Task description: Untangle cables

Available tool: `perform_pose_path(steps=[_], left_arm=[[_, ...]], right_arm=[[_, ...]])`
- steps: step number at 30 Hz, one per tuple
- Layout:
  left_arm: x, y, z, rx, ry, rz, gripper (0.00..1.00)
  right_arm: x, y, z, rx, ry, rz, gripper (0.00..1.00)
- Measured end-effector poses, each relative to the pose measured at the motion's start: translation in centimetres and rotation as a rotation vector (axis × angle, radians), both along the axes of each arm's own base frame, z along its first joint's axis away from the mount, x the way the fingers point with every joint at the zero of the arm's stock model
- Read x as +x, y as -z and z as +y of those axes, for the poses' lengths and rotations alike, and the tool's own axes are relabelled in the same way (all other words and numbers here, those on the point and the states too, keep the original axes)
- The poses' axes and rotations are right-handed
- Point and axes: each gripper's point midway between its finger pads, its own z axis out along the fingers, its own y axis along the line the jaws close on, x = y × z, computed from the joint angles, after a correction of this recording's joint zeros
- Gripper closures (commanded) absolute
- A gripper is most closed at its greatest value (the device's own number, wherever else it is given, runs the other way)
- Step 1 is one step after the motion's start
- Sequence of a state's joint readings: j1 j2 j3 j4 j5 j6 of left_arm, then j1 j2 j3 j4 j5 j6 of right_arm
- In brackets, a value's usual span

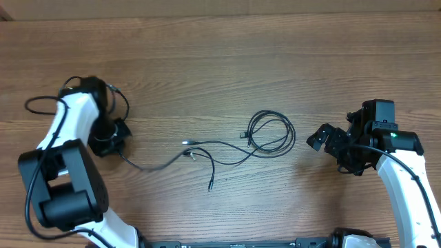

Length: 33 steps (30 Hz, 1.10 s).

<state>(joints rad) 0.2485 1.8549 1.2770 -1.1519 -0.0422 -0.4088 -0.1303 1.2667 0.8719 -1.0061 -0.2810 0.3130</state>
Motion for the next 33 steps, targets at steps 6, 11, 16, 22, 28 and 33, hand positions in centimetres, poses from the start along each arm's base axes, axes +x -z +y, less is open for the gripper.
perform_pose_path(steps=[6,11,16,22,28,33], left_arm=[[2.5,-8.5,3.3,0.054,-0.080,-0.197,0.96],[3.7,-18.2,6.0,0.143,-0.144,-0.481,0.96],[3.6,-22.3,7.8,0.212,-0.201,-0.604,0.96],[1.9,-23.8,11.2,0.330,-0.342,-0.619,0.96],[0.7,-25.4,13.7,0.439,-0.471,-0.657,0.96],[1.3,-26.2,14.4,0.468,-0.500,-0.705,0.96]], right_arm=[[0.0,0.0,0.0,0.000,0.000,0.000,0.00],[0.0,0.0,0.0,0.000,0.000,0.001,0.00],[0.0,0.0,0.0,-0.001,0.001,0.000,0.00],[0.0,0.0,0.0,-0.001,0.001,0.001,0.00],[0.0,0.0,0.0,-0.001,0.001,0.000,0.00],[0.0,0.0,0.0,0.000,0.000,0.001,0.00]])
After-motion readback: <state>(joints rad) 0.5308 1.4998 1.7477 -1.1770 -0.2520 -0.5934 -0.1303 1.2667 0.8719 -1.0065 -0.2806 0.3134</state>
